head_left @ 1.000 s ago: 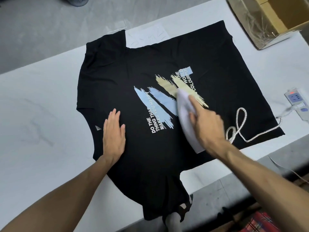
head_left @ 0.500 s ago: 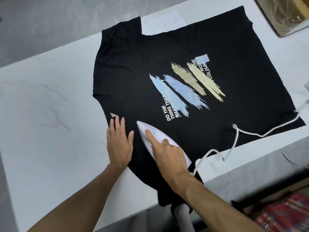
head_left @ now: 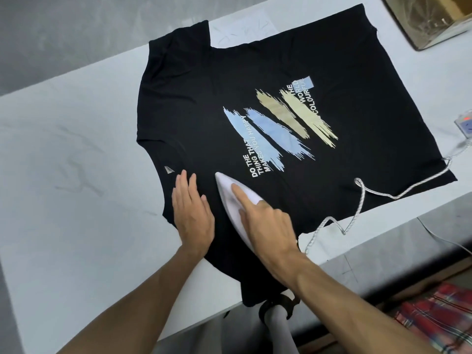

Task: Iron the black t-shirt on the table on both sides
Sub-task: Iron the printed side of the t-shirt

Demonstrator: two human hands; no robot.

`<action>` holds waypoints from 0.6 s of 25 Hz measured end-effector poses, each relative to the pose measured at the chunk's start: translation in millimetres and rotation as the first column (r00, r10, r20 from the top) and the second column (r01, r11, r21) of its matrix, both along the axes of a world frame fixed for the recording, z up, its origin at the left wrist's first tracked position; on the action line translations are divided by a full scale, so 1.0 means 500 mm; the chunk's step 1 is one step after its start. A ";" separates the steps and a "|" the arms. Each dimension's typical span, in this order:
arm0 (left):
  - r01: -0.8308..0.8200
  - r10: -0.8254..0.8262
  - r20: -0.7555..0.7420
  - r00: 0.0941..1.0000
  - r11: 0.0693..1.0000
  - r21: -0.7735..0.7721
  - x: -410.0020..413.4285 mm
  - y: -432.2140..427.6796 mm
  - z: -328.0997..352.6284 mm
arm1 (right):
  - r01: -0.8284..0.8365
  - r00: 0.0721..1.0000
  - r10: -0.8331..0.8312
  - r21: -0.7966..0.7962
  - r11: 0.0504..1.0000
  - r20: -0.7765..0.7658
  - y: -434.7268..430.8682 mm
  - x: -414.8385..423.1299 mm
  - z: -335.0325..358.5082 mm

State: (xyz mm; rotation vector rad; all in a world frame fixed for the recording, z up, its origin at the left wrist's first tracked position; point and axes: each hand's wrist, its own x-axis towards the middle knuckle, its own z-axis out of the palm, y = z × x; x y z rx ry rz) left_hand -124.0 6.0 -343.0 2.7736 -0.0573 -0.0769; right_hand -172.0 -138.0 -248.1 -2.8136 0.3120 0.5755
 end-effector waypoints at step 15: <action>0.086 -0.060 -0.120 0.991 0.972 0.219 -0.030 -0.008 -0.029 | 0.201 0.980 -0.200 -0.106 0.974 0.023 -0.227 -0.019 -0.001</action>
